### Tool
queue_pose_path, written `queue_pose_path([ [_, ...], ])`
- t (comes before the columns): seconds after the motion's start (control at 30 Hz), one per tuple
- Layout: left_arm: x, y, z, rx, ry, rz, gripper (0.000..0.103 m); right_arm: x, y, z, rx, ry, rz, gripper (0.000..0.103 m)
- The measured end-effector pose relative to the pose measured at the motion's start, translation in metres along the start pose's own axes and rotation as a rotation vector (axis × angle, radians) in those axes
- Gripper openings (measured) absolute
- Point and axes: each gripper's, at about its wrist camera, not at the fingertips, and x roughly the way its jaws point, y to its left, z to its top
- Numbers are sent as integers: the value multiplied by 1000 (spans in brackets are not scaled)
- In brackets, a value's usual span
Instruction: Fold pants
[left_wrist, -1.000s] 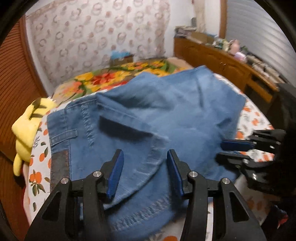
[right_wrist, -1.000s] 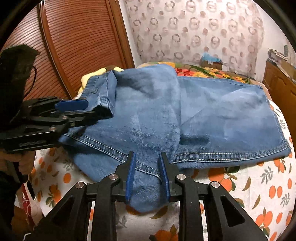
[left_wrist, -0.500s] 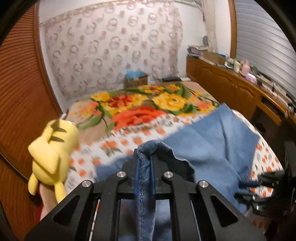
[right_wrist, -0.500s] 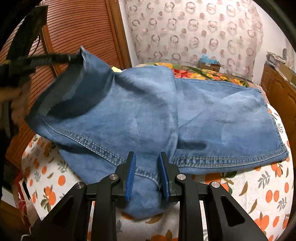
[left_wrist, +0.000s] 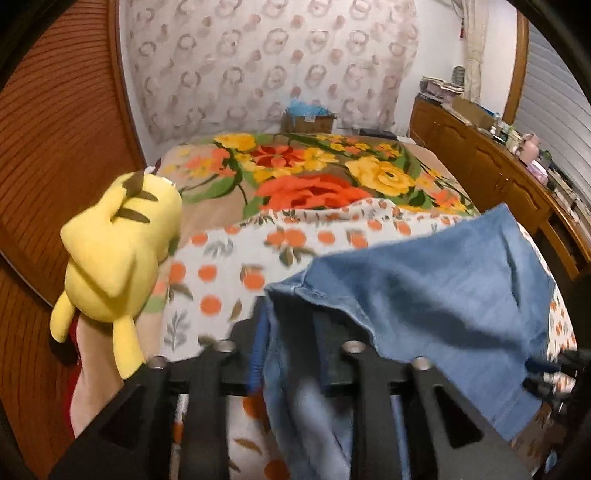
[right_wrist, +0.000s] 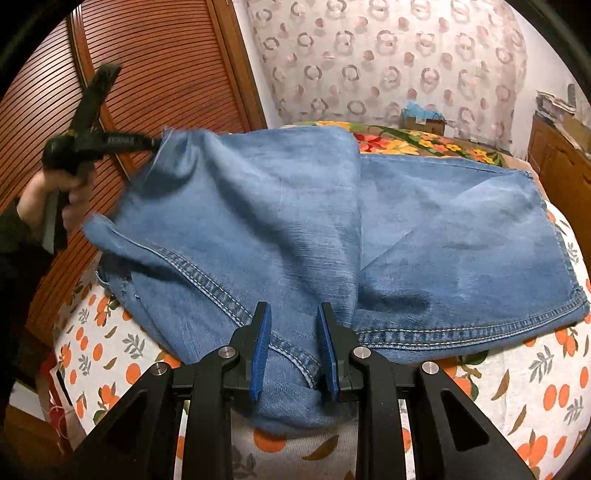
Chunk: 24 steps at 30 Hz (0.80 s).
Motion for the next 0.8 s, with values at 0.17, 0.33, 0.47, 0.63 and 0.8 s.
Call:
queue_pose_path([
  [0.17, -25, 1, -29, -6, -43, -28, 46, 0, 4, 1, -5, 1, -7, 27],
  [0.33, -59, -11, -53, -15, -103, -64, 46, 0, 8, -2, -34, -5, -32, 27],
  [0.47, -70, -31, -68, 12, -110, -112, 46, -3, 8, -4, -42, -5, -37, 27],
  [0.63, -70, -54, -78, 62, -83, -151, 46, -5, 6, -6, -43, -6, -37, 27],
  [0.8, -54, -53, -88, 40, 0, -115, 46, -5, 9, -9, -78, -9, -58, 27],
])
